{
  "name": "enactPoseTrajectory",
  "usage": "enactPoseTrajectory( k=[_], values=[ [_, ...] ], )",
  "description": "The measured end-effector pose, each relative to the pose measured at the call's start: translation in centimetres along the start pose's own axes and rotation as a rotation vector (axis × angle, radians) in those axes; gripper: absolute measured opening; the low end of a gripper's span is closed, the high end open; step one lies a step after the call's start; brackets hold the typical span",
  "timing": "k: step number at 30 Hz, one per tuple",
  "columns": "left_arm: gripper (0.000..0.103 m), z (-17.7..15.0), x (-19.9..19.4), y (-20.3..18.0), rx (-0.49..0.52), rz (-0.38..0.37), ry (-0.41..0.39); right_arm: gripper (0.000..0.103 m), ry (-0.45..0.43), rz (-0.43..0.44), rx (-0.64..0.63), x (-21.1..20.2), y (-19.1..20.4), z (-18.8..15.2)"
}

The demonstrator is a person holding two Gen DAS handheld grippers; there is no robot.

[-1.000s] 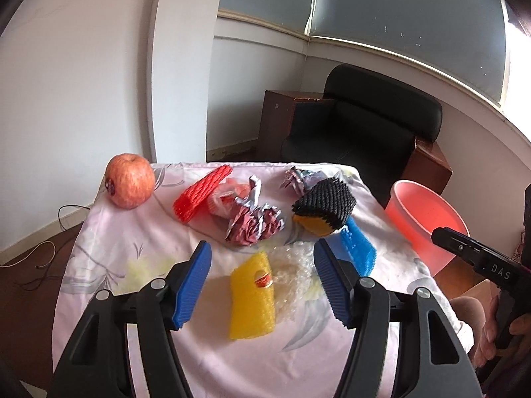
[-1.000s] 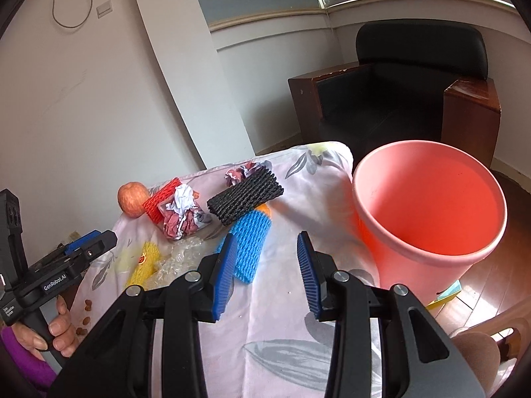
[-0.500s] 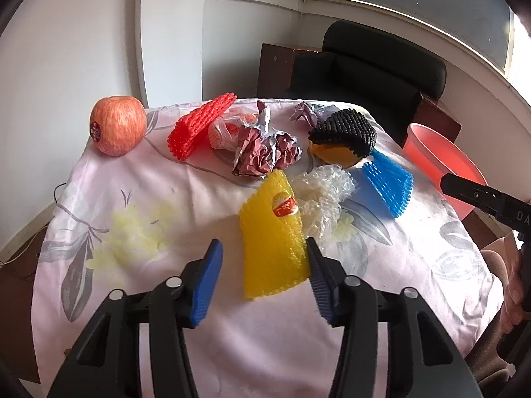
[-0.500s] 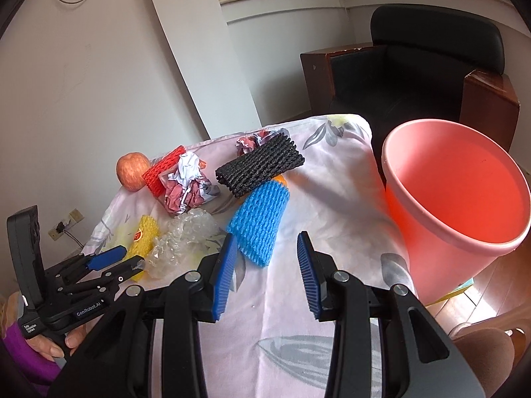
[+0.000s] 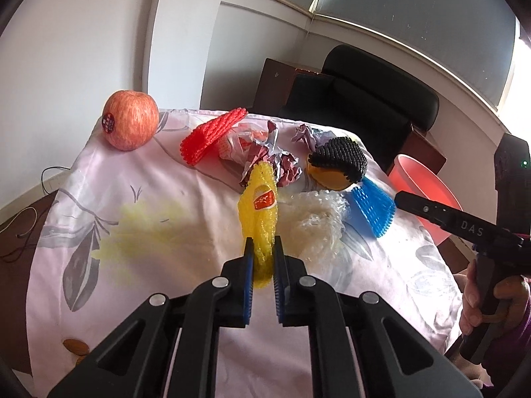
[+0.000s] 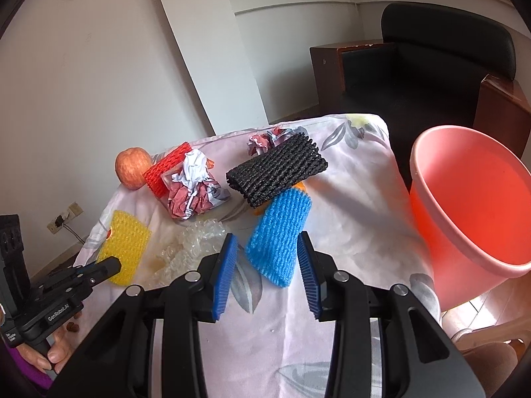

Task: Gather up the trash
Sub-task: 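Grasp the yellow foam net with the left tool while the right tool grasps the blue foam net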

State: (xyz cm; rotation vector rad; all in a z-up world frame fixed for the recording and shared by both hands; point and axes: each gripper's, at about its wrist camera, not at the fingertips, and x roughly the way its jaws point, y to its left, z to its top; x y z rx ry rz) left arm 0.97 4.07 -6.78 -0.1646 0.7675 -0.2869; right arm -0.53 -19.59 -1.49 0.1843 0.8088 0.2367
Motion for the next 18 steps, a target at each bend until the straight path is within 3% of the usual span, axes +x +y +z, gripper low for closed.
enactPoseTrajectory(
  k=[9, 11, 13, 15, 18],
  values=[
    [0.009, 0.3, -1.0, 0.5, -0.018, 0.003, -0.021, 0.038, 0.064, -0.046, 0.028, 2.8, -0.4, -0.3],
    [0.009, 0.3, -1.1, 0.5, -0.02, 0.003, -0.023, 0.03, 0.069, -0.04, 0.048, 2.9, -0.9, -0.4],
    [0.009, 0.4, -1.1, 0.4, -0.021, 0.002, -0.023, 0.014, 0.071, -0.038, 0.06, 2.7, -1.3, -0.5],
    [0.009, 0.5, -1.2, 0.3, -0.021, 0.001, -0.025, 0.009, 0.067, -0.03, 0.067, 2.3, -1.6, -0.6],
    [0.009, 0.7, -1.4, 0.0, -0.017, -0.002, -0.032, 0.008, 0.047, -0.018, 0.067, 1.2, -1.8, -0.7]
  ],
)
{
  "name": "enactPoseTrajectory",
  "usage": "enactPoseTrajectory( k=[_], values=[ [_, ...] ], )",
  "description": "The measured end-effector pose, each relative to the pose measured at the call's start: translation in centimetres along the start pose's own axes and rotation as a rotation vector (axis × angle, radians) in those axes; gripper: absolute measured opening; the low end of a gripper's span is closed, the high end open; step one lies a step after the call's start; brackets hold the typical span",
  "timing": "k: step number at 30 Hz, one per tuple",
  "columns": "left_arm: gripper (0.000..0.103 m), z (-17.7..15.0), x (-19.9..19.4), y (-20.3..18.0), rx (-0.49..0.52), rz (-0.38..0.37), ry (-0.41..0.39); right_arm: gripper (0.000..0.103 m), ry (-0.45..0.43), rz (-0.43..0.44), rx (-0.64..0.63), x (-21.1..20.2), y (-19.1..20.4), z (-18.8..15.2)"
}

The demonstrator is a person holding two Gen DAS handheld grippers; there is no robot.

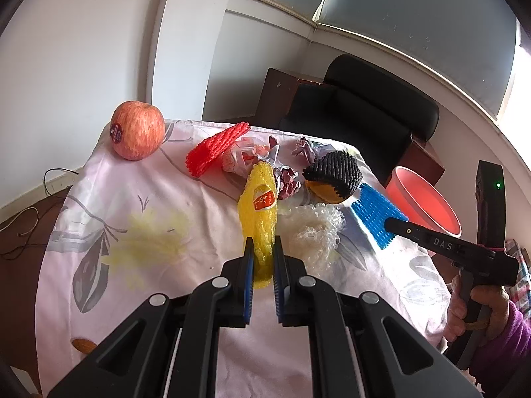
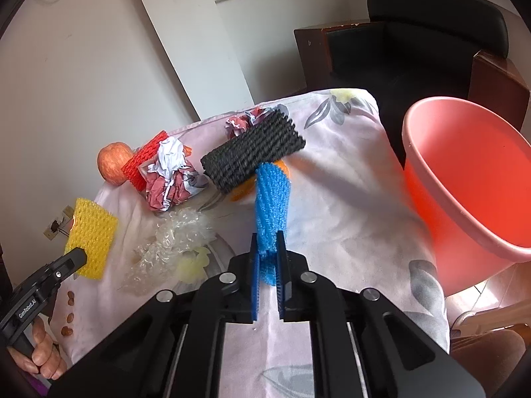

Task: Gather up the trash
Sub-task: 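Grasp the yellow foam net with the left tool while the right tool grasps the blue foam net, then carry both foam nets over the pink bucket and open both tools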

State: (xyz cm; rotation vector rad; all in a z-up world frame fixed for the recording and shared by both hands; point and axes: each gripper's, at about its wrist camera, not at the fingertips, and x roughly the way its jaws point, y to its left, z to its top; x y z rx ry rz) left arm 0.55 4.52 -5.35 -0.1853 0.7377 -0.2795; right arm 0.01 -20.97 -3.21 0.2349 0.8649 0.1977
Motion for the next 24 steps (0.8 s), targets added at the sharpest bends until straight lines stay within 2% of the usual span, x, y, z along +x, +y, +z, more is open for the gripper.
enactPoseTrajectory(
  k=[10, 16, 24],
  values=[
    [0.009, 1.0, -1.0, -1.7, 0.001, 0.003, -0.053, 0.008, -0.104, 0.069, -0.028, -4.6, 0.7, 0.0],
    [0.009, 1.8, -1.5, -3.4, 0.019, 0.015, -0.095, 0.008, -0.175, 0.078, -0.079, -6.8, 1.8, 0.0],
    [0.009, 3.3, -1.7, -6.5, 0.046, -0.003, -0.152, 0.008, -0.288, 0.044, -0.077, -9.6, 0.7, 0.5]
  ],
)
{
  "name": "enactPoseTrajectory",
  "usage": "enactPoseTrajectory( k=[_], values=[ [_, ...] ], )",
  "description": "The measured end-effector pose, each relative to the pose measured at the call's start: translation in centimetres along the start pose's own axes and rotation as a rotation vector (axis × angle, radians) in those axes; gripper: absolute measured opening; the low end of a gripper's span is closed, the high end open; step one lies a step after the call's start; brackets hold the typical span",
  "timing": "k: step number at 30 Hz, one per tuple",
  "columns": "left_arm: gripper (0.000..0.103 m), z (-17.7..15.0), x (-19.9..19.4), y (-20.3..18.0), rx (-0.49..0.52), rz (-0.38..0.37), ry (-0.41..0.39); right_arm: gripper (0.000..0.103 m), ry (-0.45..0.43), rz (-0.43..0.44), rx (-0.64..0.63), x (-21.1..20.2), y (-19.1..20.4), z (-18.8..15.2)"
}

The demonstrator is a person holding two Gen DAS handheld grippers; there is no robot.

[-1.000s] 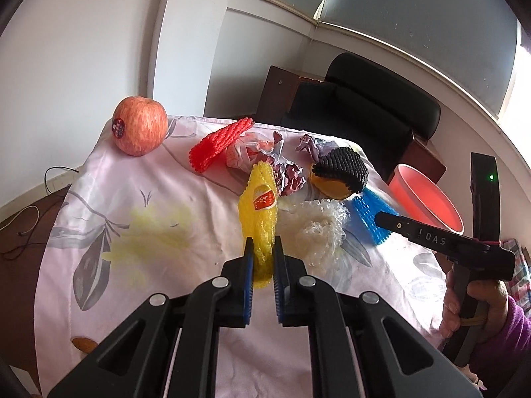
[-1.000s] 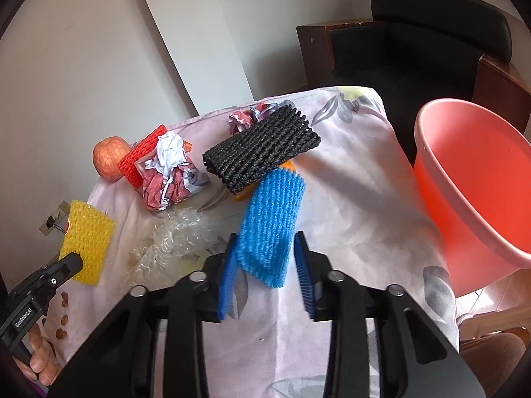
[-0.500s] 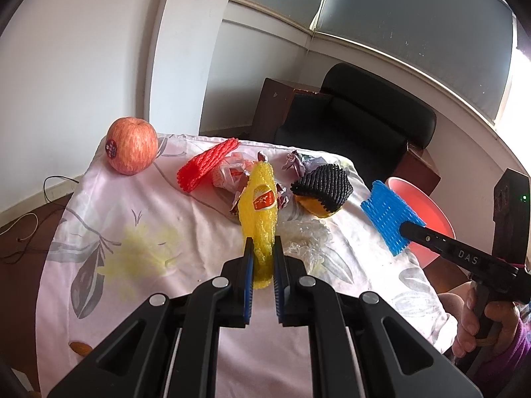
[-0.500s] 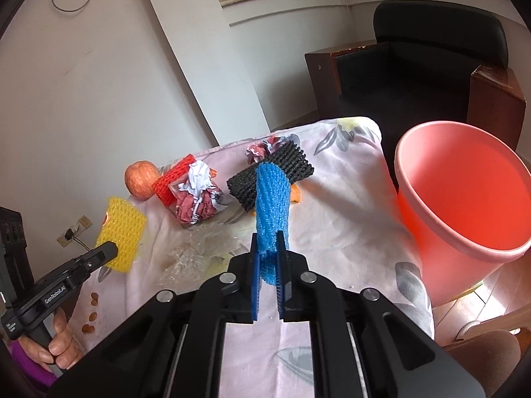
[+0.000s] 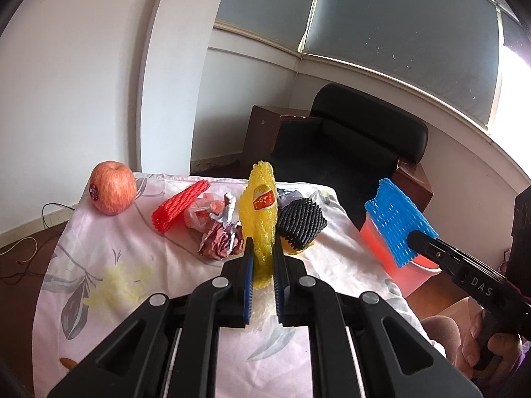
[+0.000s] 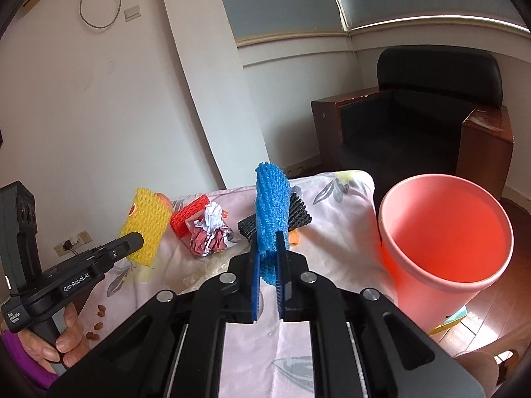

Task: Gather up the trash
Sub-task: 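Carry both foam nets over the pink bucket and open both tools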

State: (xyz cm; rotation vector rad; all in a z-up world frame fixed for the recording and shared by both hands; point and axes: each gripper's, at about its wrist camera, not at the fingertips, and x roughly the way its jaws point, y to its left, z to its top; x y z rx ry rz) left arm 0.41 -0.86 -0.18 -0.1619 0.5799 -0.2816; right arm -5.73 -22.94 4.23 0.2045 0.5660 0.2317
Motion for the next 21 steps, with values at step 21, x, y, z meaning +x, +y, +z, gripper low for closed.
enactPoseTrajectory(
  k=[21],
  values=[
    [0.01, 2.1, 6.9, -13.7, 0.176, -0.162, 0.01, 0.008, -0.131, -0.217, 0.118, -2.4, -10.5, 1.6]
  ],
)
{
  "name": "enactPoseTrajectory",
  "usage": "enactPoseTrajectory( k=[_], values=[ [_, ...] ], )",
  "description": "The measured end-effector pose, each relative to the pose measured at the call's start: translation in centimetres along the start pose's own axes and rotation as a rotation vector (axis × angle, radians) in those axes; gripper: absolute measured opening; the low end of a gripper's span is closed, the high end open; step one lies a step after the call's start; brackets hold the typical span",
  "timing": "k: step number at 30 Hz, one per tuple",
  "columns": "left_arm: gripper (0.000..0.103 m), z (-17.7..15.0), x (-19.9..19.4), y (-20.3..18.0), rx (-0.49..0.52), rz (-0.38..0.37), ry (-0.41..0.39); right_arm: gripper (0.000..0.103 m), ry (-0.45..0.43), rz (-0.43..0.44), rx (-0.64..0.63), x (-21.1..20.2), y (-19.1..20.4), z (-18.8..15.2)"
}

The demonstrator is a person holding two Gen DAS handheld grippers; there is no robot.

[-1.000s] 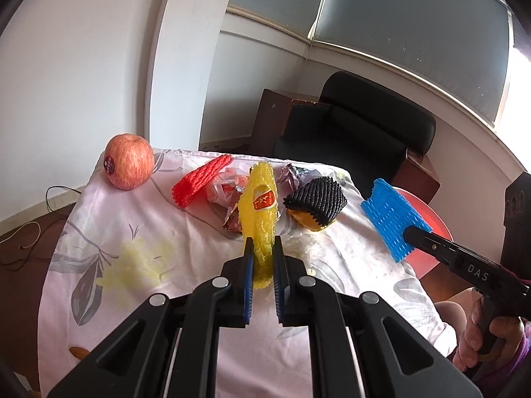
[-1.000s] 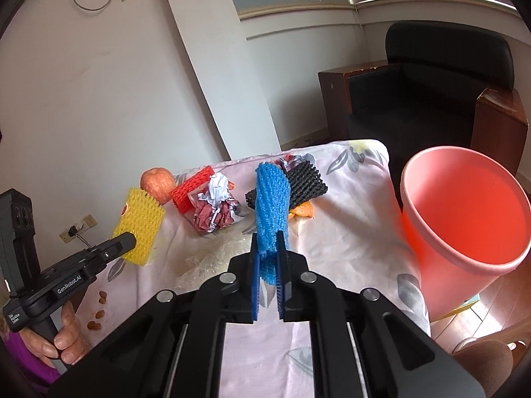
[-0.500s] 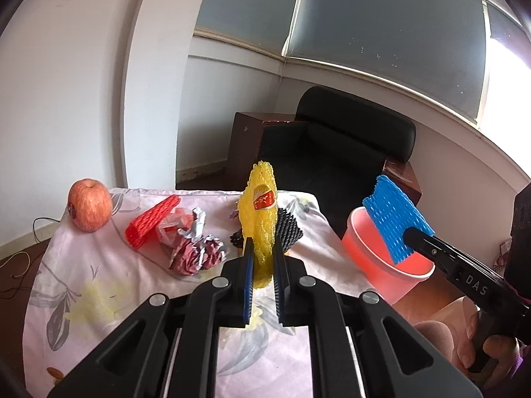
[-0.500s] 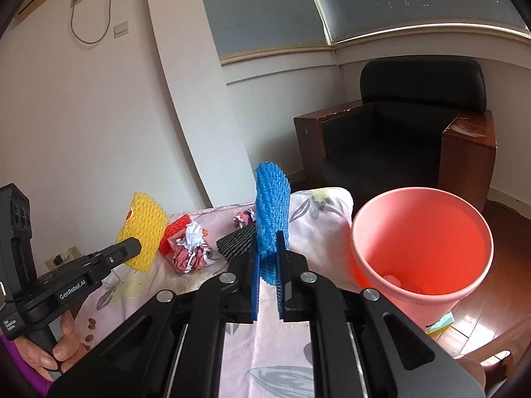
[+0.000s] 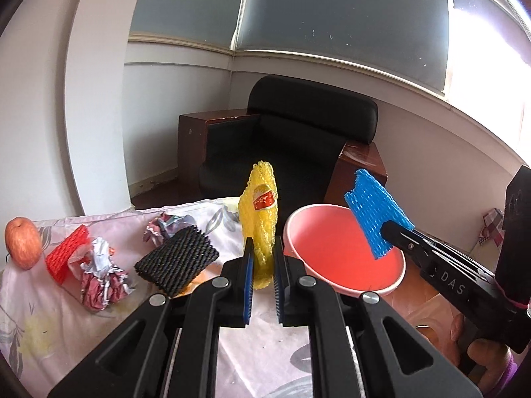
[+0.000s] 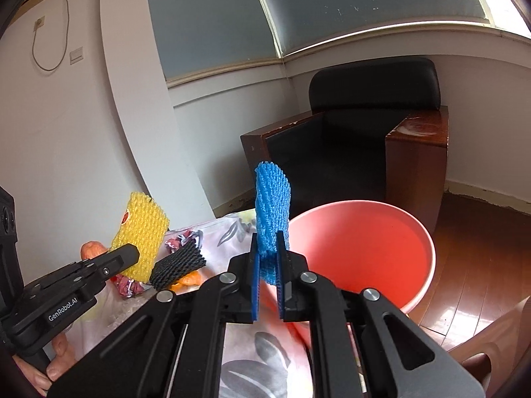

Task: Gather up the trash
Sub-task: 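Carry both foam nets over the pink bucket and open both tools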

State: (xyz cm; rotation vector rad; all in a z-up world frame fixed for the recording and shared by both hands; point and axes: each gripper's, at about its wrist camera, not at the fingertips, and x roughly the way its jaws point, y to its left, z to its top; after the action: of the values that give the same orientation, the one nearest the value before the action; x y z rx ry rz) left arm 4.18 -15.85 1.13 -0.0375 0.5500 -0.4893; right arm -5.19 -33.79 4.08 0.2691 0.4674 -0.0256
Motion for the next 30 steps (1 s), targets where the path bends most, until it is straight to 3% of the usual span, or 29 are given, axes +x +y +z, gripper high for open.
enactPoseTrajectory(
  k=[16, 30],
  values=[
    [0.01, 1.6, 8.2, -5.2, 0.028, -0.099, 0.09, 0.008, 0.063, -0.081, 0.067, 2.6, -6.2, 0.0],
    [0.01, 0.3, 14.4, -8.3, 0.066, -0.121, 0.245, 0.008, 0.177, -0.107, 0.166, 5.6, -10.6, -1.0]
  ],
)
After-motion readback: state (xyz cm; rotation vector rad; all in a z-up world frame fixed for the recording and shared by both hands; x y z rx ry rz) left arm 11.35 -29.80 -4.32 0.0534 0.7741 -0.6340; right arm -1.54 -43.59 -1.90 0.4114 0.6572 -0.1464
